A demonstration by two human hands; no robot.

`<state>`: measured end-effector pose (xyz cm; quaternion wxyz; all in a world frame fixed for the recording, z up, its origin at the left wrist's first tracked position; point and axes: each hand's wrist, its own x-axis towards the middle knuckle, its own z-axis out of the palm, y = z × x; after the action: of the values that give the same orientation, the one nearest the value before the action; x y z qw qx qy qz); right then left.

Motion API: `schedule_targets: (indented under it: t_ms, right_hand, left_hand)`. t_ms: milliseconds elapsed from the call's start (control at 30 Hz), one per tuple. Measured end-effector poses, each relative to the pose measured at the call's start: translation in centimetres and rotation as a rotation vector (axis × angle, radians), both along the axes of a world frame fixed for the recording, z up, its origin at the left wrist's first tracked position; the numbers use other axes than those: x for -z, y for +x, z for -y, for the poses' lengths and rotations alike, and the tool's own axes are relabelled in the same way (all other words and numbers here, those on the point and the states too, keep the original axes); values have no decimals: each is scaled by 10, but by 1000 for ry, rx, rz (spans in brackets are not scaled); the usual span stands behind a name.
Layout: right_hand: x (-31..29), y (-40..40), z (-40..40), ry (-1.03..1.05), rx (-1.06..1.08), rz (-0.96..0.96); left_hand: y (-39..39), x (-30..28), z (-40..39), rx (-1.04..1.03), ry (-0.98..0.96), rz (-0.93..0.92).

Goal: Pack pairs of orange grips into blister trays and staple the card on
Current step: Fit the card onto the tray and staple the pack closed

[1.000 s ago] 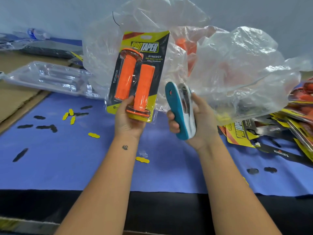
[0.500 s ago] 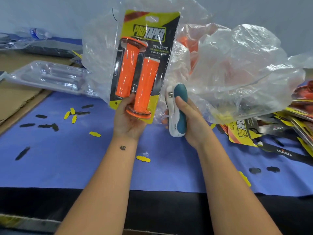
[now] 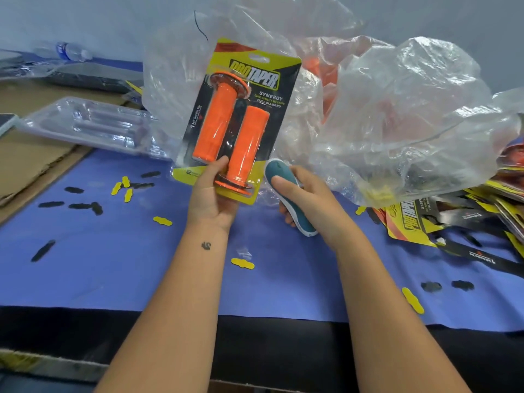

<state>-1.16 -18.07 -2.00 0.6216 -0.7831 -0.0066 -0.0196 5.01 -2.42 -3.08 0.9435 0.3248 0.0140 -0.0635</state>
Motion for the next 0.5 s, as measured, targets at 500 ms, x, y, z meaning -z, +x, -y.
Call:
schedule_targets:
  t_ms: [500]
  right_hand:
    - [-4,-4,-2,46,0,-38]
  left_hand:
    - [1,-3,-5,98,291,20]
